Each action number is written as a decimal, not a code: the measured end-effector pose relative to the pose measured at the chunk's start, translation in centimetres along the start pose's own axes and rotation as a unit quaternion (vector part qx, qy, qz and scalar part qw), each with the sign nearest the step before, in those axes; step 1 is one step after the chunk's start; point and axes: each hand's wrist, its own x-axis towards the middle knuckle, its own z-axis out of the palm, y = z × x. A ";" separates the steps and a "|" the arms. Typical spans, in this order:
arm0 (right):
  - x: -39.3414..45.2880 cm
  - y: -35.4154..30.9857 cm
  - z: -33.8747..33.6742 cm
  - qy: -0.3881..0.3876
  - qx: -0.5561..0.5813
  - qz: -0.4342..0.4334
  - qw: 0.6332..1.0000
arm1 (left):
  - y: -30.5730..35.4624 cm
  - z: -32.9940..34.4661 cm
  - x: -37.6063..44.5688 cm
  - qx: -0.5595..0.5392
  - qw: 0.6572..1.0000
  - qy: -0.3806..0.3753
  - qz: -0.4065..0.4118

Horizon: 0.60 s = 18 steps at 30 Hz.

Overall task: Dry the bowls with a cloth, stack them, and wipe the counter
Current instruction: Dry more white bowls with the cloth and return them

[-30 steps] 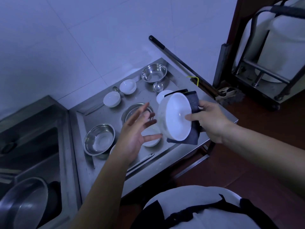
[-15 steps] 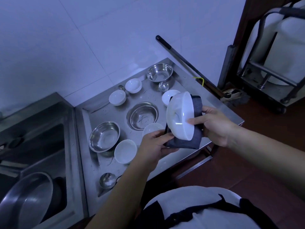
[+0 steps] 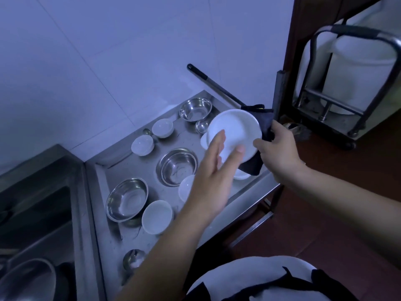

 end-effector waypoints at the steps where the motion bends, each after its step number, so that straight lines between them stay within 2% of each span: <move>1: -0.3 -0.3 0.2 -0.004 -0.010 -0.033 0.999 | 0.0 0.7 0.7 -0.015 1.000 -0.002 -0.010; 5: -2.4 -1.6 1.0 -0.046 -0.014 -0.154 0.987 | 0.7 2.0 1.7 -0.093 0.995 0.025 0.040; 8: -3.7 -1.4 1.4 -0.079 -0.024 -0.193 0.978 | 0.2 2.3 1.4 -0.114 0.987 0.019 0.108; 12: -4.1 -1.1 1.5 -0.088 -0.067 -0.248 0.963 | 0.1 1.7 1.1 -0.154 0.979 0.008 0.134; 15: -4.1 -1.5 1.1 -0.132 -0.048 -0.260 0.955 | 0.4 0.9 1.3 -0.169 0.978 0.000 0.125; 18: -3.9 -2.2 0.7 -0.185 -0.013 -0.237 0.954 | 0.3 0.1 1.3 -0.135 0.982 0.004 0.132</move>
